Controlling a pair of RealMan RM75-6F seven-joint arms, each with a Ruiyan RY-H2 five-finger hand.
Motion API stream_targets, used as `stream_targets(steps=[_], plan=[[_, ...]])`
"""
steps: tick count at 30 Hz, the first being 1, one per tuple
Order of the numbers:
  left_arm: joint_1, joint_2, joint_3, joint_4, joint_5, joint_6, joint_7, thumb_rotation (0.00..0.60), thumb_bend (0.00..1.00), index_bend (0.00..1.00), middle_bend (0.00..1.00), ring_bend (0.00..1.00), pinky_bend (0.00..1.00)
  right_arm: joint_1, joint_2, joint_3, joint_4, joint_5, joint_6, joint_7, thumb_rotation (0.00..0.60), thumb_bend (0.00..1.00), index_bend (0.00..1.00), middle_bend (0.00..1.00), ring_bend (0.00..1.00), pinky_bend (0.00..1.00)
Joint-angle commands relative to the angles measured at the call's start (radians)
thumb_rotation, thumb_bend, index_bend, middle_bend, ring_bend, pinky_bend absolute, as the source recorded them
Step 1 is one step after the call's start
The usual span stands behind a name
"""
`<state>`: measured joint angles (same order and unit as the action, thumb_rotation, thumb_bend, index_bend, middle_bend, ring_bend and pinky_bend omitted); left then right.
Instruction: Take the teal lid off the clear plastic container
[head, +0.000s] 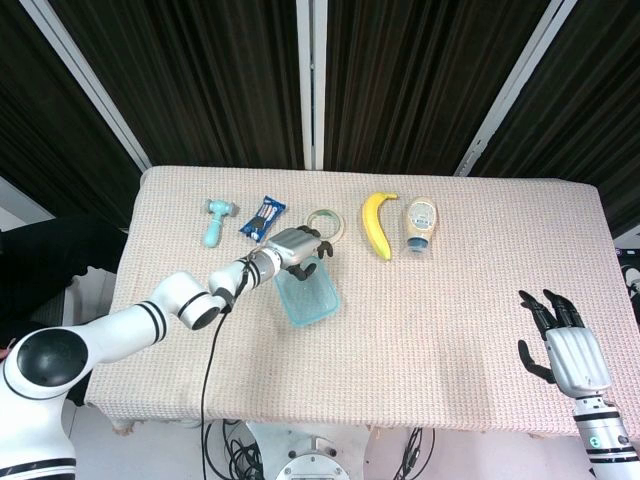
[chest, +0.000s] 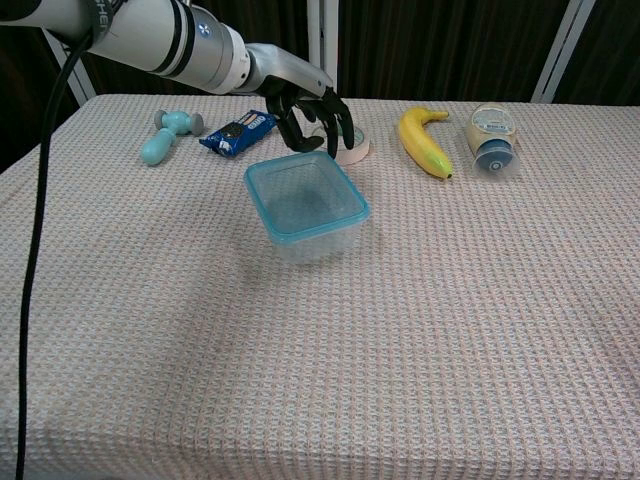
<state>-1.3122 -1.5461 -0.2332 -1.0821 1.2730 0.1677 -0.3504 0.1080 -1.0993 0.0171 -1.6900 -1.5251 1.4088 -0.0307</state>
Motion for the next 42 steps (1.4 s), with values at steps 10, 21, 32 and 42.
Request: stream_targets(steps=[10, 21, 32, 42], plan=[[0.023, 0.161, 0.101, -0.164, -0.167, -0.008, 0.006, 0.536, 0.57, 0.19, 0.29, 0.06, 0.00, 0.013, -0.006, -0.003, 0.009, -0.025, -0.010, 0.008, 0.600, 0.43, 0.04, 0.22, 0.00, 0.10], [0.037, 0.259, 0.217, -0.376, -0.346, 0.149, 0.090, 0.435, 0.54, 0.14, 0.29, 0.06, 0.00, 0.026, -0.008, -0.005, 0.019, -0.048, -0.014, 0.022, 0.600, 0.43, 0.04, 0.22, 0.00, 0.10], [0.058, 0.299, 0.269, -0.532, -0.442, 0.387, 0.234, 0.430, 0.29, 0.07, 0.19, 0.04, 0.00, 0.034, -0.005, -0.002, 0.029, -0.055, -0.015, 0.038, 0.600, 0.43, 0.04, 0.22, 0.00, 0.10], [0.152, 0.377, 0.267, -0.644, -0.224, 0.492, 0.317, 0.600, 0.21, 0.03, 0.02, 0.00, 0.00, 0.061, -0.007, 0.006, 0.020, -0.062, -0.038, 0.022, 0.600, 0.41, 0.04, 0.22, 0.00, 0.10]])
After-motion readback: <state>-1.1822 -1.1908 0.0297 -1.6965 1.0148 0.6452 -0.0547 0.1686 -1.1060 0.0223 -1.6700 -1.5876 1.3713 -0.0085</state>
